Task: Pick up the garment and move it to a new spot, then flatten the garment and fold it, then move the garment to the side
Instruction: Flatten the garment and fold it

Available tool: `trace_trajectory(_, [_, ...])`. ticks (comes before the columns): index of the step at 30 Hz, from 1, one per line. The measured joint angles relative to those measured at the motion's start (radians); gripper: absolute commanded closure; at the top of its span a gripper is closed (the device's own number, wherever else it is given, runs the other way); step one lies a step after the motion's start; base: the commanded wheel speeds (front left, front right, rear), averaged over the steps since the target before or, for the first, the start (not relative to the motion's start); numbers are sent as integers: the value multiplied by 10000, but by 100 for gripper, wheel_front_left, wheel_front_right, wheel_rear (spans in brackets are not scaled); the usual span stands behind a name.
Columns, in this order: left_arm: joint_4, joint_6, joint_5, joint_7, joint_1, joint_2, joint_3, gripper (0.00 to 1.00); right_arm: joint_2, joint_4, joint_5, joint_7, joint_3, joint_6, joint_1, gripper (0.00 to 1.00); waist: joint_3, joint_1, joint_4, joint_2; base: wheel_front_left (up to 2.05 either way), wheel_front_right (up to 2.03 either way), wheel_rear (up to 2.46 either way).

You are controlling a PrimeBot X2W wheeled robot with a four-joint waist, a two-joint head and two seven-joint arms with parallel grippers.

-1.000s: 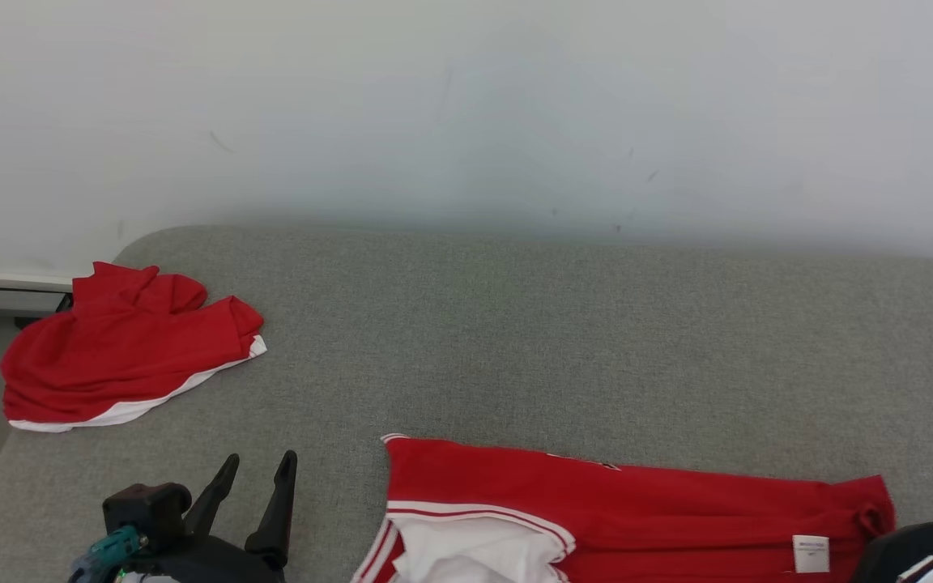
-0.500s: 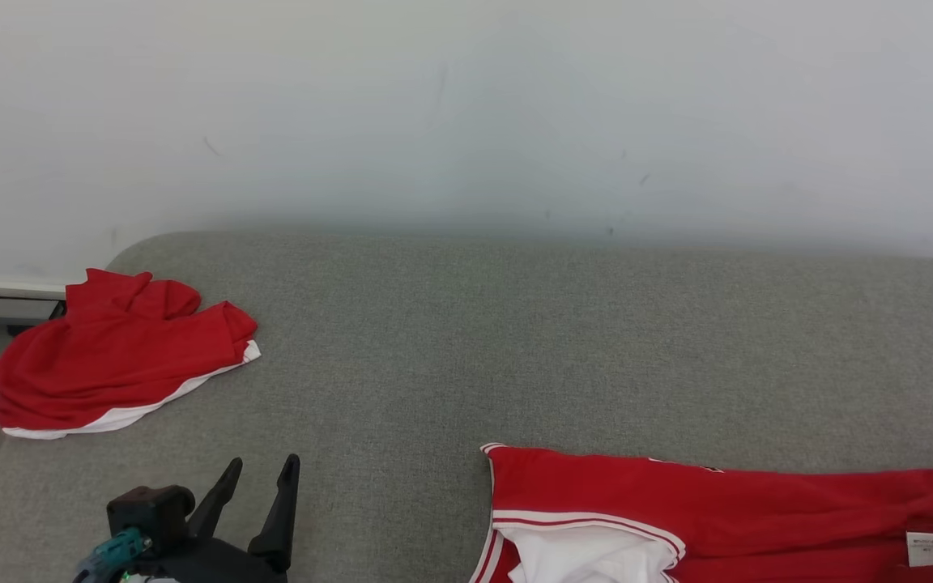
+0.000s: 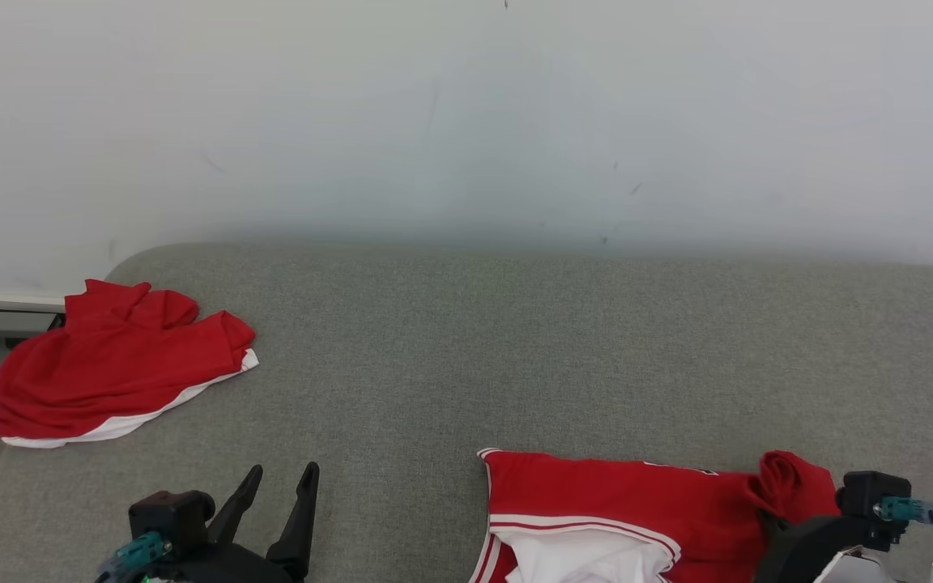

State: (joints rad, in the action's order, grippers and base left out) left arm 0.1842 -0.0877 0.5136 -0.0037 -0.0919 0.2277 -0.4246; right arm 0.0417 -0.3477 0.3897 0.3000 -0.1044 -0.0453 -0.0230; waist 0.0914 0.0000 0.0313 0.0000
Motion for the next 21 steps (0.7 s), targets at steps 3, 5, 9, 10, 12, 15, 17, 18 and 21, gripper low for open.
trace_trajectory(3, [40, 2, 2, 0, 0, 0, -6, 0, -46, 397, 48, 92, 451, 29, -2, 100, 46, 0, -3, 0, 0, 0, 0])
trace_trajectory(5, [58, 4, 2, 0, 0, 4, -6, 0, -61, 523, 140, 105, 596, 29, -3, 100, 61, 0, -5, 0, 0, 0, 0])
trace_trajectory(9, [102, 12, 4, -2, 1, 2, -17, 0, -58, 859, 288, 393, 1444, 81, -44, 100, 111, 0, -14, 0, 0, 0, 0])
trace_trajectory(10, [111, 12, 4, -2, 1, 2, -27, 0, -48, 899, 326, 451, 1684, 100, -62, 100, 120, 0, -15, 0, 0, 0, 0])
trace_trajectory(12, [134, 15, 4, -2, 0, -2, -48, 0, 29, 940, 706, 483, 2481, -113, -115, 100, 134, 0, -11, 0, 0, 0, 0])
trace_trajectory(15, [161, 92, 2, -2, -4, -35, -84, 0, 46, 978, 1639, 472, 3810, -497, -386, 100, 142, 0, 15, 0, 0, 0, 0])
trace_trajectory(17, [174, 96, 2, 0, -13, -54, -127, 0, 61, 1030, 1994, 416, 4405, -654, -696, 100, 139, 0, 46, 0, 0, 0, 0])
trace_trajectory(18, [188, 104, 0, 4, -44, -75, -182, 0, 71, 1122, 2209, 359, 4594, -711, -797, 100, 135, 0, 73, 0, 0, 0, 0])
trace_trajectory(21, [211, 178, 0, 33, -251, -134, -282, 0, 88, 1168, 2583, 203, 5104, -790, -1102, 100, 116, 0, 194, 0, 0, 0, 0])
